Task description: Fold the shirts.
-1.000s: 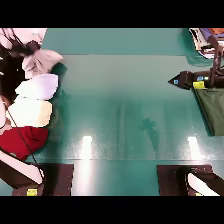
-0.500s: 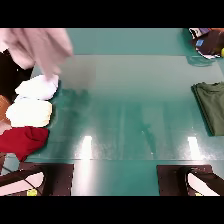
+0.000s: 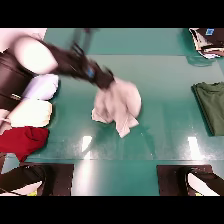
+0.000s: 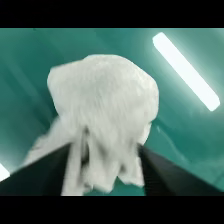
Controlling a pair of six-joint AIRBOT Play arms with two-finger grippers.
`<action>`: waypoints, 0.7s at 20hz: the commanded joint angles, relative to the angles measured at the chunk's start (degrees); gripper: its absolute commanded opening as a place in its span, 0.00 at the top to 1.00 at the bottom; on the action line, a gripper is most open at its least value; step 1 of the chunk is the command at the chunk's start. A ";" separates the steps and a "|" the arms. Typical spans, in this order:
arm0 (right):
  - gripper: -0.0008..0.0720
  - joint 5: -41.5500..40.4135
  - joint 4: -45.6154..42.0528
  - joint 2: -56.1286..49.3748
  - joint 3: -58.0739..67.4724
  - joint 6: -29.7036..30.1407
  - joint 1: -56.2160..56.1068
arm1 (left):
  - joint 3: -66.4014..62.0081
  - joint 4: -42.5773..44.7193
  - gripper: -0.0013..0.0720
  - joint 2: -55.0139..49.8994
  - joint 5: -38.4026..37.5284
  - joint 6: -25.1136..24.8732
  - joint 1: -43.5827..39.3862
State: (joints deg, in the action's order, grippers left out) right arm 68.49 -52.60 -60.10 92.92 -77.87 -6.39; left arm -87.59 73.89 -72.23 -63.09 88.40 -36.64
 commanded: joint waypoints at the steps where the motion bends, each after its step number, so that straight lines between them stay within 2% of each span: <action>1: 0.97 2.64 0.07 0.02 0.22 -0.02 -0.04 | 8.37 2.69 0.23 -0.59 1.31 0.61 -3.72; 3: 0.97 3.34 0.09 0.00 0.22 -0.02 -0.04 | 8.37 7.72 0.23 0.04 -0.96 0.79 0.46; 5: 0.97 3.76 0.11 0.04 0.22 -0.02 -0.04 | 9.03 8.11 0.23 0.02 -2.08 0.85 7.54; 8: 0.97 4.35 0.11 -0.20 0.22 -0.04 -0.09 | 14.03 1.86 0.23 -0.63 -0.48 0.70 16.96; 11: 0.97 4.39 0.11 -0.31 0.17 -0.04 -0.11 | 21.03 -7.26 0.23 -4.20 -0.42 -4.85 22.32; 14: 0.97 4.39 0.09 -0.31 0.15 -0.04 -0.11 | 24.70 -13.99 0.23 -9.35 -0.09 -9.88 23.58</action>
State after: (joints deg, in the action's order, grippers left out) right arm 72.69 -52.53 -60.36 93.08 -77.89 -6.46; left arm -66.65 67.26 -77.87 -63.40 83.35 -15.68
